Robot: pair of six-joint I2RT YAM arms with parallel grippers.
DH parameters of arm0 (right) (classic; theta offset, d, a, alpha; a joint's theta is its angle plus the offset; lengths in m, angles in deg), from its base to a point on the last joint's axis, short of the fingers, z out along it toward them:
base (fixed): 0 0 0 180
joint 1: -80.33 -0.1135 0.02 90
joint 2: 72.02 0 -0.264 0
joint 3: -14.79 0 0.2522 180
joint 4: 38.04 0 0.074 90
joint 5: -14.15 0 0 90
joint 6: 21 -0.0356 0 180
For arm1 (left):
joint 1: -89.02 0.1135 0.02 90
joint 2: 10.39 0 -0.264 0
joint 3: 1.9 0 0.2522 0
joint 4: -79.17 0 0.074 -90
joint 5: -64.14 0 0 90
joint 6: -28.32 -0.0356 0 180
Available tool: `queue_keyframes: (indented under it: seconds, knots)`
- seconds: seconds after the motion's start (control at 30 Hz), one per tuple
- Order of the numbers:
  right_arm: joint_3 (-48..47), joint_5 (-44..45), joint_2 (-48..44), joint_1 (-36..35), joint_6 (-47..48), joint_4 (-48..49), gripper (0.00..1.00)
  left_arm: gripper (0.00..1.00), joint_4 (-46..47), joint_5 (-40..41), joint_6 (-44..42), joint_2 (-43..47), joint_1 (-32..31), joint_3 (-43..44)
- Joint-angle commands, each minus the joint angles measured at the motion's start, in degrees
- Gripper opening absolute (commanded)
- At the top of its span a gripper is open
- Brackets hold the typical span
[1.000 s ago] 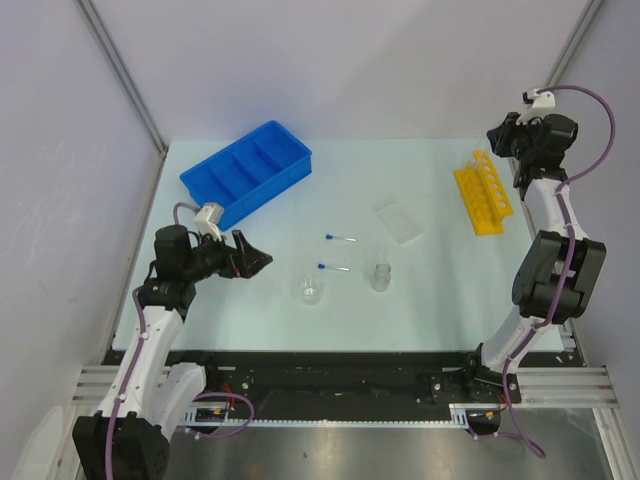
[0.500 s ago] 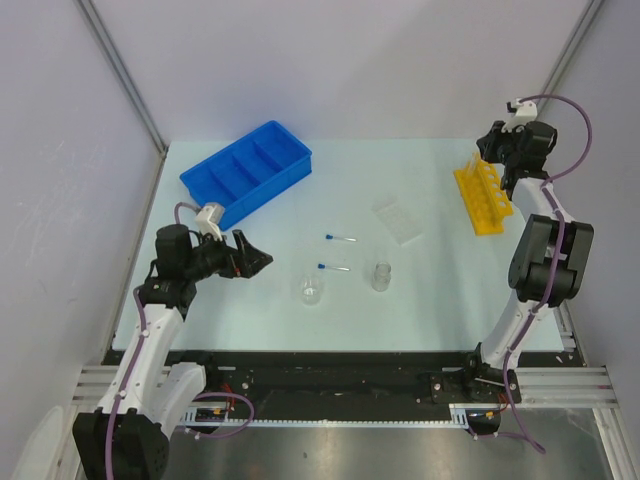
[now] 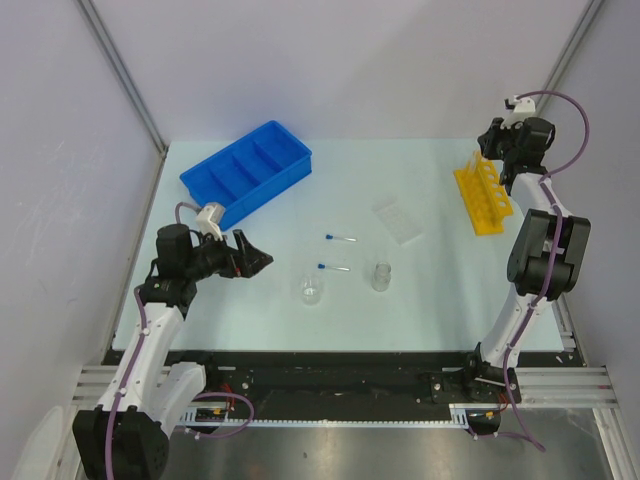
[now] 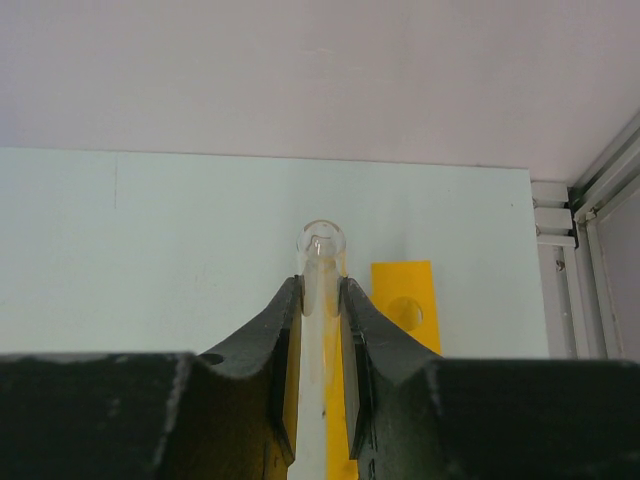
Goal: Organize the chemistry lab equipment
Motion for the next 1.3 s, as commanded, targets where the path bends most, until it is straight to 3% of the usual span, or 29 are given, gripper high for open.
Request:
queue_keyframes:
  seconds: [0.0, 0.7, 1.27]
  knots:
    - [-2.54, 1.18, -0.49, -0.14, 0.98, 1.9, 0.16, 1.0, 0.95, -0.67, -0.32, -0.02, -0.13, 0.51]
    - [-6.15, 3.02, 4.52, -0.67, 3.61, 0.4, 0.17, 1.0, 0.77, -0.15, -0.23, -0.72, -0.13, 0.59]
    - [-1.76, 1.97, 4.17, -0.67, 3.52, 0.31, 0.18, 1.0, 0.77, -0.14, -0.23, -0.46, -0.13, 0.59]
